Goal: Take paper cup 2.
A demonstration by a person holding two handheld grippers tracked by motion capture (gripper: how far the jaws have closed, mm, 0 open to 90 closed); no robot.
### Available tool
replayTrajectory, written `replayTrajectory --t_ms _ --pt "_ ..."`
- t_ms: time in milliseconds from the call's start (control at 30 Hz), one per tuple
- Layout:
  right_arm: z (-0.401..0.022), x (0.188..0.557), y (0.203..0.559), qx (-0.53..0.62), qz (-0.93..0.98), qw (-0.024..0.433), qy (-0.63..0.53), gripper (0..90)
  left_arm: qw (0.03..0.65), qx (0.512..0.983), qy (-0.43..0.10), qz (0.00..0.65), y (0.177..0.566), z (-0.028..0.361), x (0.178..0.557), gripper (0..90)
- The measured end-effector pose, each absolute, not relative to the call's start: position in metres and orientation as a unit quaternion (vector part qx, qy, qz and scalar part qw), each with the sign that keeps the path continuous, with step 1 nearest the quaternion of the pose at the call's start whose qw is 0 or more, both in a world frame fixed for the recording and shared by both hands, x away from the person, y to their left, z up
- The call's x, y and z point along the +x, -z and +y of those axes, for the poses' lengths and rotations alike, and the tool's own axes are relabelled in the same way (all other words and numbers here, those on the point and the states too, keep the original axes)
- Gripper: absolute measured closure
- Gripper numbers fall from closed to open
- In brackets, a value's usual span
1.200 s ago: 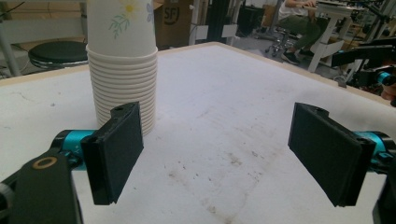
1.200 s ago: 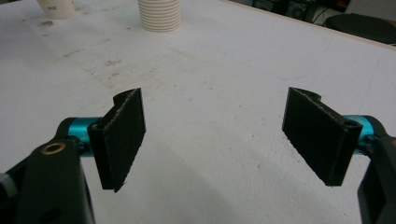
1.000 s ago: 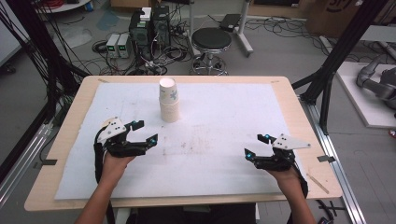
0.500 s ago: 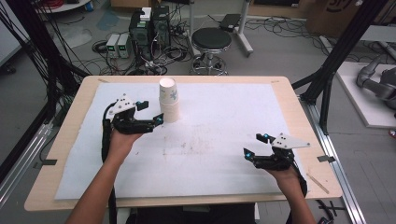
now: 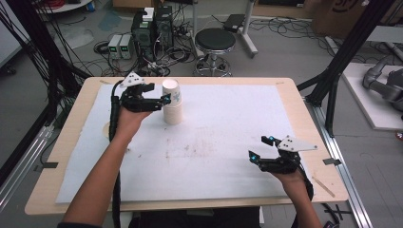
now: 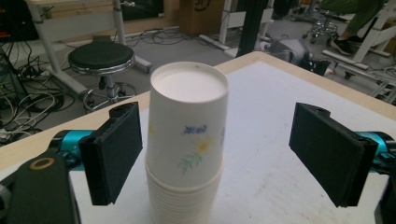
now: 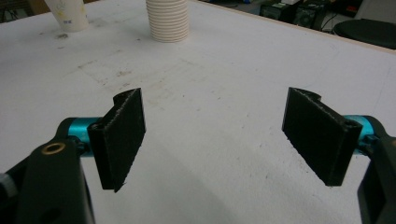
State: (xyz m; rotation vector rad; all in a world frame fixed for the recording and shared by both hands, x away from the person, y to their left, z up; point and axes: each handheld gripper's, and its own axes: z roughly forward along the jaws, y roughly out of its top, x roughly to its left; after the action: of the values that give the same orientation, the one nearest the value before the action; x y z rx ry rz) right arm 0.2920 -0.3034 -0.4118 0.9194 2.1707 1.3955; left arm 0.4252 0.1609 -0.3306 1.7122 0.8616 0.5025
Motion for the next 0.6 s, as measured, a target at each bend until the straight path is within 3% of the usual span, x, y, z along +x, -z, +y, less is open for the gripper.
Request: replayTrajectory --t_ms 600 --pt "-0.305 0.292 0.413 0.331 0.776 0.196 -0.500 21.9 0.514 0.745 -0.186 0.383 0.339 0.137 0.472 18.4"
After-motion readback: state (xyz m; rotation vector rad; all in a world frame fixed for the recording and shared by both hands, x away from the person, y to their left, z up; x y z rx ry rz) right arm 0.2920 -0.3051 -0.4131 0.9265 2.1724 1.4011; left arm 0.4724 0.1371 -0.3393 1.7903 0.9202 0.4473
